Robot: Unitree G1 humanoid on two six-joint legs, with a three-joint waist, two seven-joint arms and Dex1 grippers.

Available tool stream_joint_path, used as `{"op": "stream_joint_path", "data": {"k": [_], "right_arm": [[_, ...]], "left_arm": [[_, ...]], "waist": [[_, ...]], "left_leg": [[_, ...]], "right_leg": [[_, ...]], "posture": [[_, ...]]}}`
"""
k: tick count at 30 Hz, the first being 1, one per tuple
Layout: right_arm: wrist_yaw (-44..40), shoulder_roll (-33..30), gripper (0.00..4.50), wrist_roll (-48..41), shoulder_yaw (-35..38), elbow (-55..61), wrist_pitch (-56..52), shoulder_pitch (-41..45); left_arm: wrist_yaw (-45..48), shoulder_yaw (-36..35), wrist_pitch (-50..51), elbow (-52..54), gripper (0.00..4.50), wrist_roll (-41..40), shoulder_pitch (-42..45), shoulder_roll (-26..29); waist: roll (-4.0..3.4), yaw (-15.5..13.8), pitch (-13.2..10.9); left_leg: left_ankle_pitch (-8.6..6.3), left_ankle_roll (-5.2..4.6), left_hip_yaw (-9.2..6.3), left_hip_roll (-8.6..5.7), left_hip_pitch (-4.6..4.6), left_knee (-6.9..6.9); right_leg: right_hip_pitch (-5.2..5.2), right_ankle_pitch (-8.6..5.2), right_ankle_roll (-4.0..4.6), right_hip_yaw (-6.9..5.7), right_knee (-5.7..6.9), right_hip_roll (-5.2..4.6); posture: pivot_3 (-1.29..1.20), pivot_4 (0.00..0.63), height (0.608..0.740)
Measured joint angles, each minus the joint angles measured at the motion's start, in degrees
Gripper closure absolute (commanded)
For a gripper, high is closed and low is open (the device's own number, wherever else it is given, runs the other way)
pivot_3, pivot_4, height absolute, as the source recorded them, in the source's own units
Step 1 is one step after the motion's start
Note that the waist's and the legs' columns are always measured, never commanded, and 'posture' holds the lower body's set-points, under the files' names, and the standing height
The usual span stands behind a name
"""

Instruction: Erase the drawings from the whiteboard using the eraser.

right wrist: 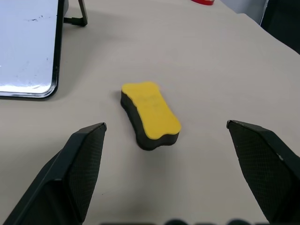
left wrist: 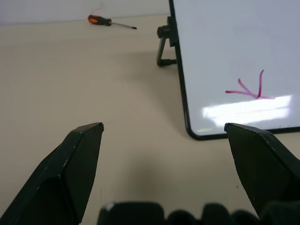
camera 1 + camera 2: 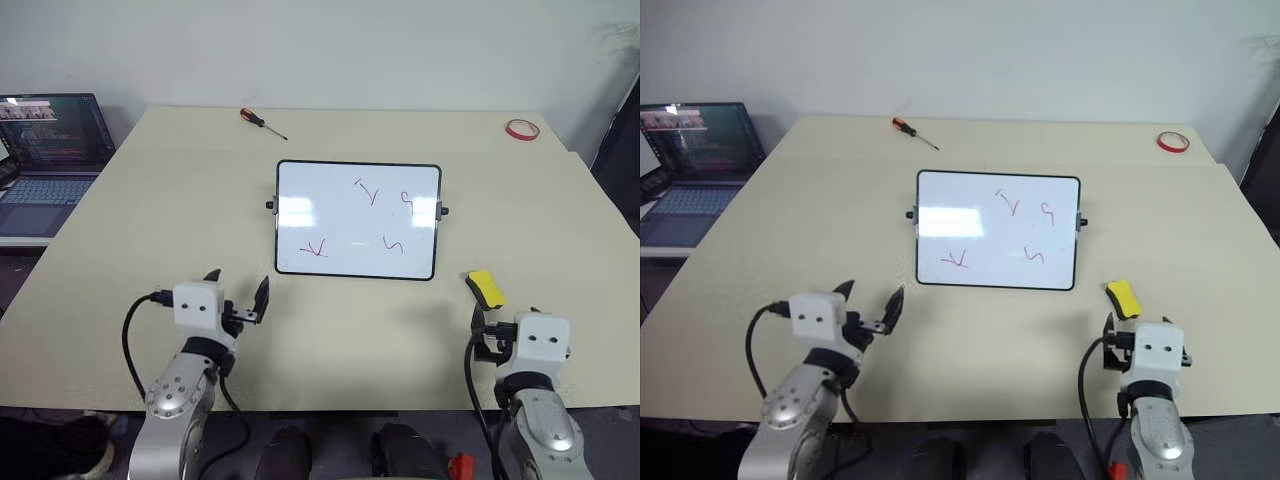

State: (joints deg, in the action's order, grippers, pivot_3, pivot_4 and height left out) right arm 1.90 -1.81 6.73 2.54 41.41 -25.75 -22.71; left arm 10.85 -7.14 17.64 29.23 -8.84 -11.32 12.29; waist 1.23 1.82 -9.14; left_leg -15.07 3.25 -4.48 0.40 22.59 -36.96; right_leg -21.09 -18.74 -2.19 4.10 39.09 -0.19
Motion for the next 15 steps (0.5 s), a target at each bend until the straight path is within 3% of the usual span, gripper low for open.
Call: {"op": "stream_joint_path", "data": {"k": [15], "right_arm": [[-2.9,-3.0,0.02,-0.7,2.7,1.1,-2.3,1.5]], "left_arm": [[-0.2,0.0,-1.0,1.2,0.0,0.0,-2.1,-0.6]], "waist": [[0.0,0.0,0.0]], "left_leg": [[0.0,0.0,0.0,-0.01,-0.02,-0.01]], "right_leg": [[0.04,0.0,0.0,-0.02,0.0,0.02]], "posture": [[0.0,0.15,0.74]]}}
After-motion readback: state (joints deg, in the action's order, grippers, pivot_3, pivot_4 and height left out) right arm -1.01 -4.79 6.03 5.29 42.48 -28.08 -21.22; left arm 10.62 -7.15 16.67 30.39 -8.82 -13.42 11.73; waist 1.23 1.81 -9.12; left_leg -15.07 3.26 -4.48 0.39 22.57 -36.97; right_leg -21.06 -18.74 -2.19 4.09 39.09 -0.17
